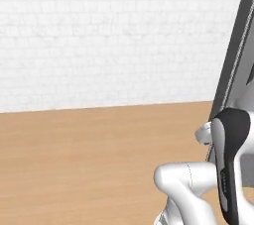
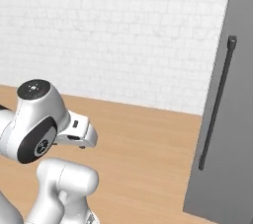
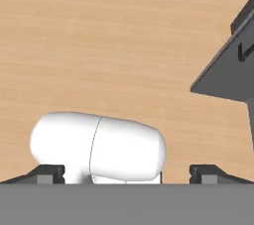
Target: Place one tomato and one steak in each tupperware on the nearby counter, to pack two identical lunches.
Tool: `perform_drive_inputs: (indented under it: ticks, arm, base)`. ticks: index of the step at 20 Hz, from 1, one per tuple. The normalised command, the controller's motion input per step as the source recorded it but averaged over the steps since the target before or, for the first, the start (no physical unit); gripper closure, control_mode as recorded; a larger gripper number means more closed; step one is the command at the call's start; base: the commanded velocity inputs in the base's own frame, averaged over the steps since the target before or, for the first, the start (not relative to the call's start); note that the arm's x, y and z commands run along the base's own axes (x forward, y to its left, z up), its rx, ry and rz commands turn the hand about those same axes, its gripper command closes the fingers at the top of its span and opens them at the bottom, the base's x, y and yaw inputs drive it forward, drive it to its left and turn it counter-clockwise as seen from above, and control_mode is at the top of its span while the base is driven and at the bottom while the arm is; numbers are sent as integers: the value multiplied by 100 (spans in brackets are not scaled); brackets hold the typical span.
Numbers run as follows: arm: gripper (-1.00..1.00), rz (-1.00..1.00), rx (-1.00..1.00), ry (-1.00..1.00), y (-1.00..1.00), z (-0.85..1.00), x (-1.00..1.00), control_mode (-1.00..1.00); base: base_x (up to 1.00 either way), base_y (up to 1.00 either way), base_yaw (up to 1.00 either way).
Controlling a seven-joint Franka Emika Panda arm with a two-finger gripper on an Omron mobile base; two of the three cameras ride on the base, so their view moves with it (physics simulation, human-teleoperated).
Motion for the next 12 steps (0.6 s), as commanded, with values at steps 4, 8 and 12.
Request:
perform_drive_inputs:
  ticks: [4, 8, 12]
  arm:
    - [-100, 0, 0, 0, 0, 0, 0, 100]
    - [-100, 0, 0, 0, 0, 0, 0, 100]
    - [-100, 0, 0, 0, 0, 0, 0, 100]
  base:
    - [100, 15, 44]
    - [100, 2, 25]
    - [100, 7, -19]
